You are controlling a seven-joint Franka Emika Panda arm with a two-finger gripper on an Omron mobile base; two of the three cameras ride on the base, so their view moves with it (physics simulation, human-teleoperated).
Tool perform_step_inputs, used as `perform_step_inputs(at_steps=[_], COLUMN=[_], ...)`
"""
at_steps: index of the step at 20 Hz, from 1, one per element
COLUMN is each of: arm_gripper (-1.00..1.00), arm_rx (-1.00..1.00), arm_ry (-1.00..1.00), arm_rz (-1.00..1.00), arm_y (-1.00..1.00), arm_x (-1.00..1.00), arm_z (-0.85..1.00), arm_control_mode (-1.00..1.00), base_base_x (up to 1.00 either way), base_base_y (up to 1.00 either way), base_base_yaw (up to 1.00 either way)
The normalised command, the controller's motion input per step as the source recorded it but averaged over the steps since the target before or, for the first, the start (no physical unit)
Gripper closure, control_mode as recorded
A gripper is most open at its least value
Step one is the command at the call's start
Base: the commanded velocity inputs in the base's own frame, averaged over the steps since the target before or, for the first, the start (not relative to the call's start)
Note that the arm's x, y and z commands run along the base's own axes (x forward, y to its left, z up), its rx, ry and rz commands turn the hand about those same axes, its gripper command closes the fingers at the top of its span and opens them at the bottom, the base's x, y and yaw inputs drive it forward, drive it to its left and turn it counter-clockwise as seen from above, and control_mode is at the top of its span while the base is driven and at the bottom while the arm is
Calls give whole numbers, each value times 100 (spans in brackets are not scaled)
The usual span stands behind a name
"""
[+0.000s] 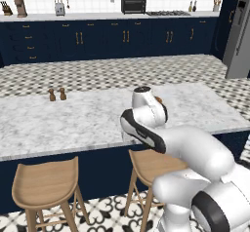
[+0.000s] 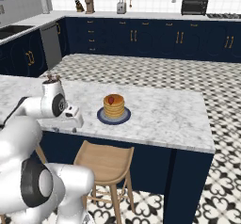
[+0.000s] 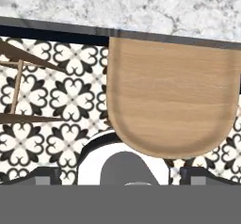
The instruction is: Take the strawberry from the fridge and place it on top of the pancake, located on the dining counter.
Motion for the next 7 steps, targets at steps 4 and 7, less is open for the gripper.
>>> perform_step_inputs(at_steps=[4, 7], arm_gripper=[-100, -100], arm_rx=[-4, -7], arm_ry=[6, 6], arm_rz=[0, -1], arm_y=[39, 54], arm_x=[-6, 0], arm_z=[-6, -15], arm_control_mode=[-100, -100], base_base_x=[0, 0], base_base_y=[0, 0], base_base_yaw=[0, 0])
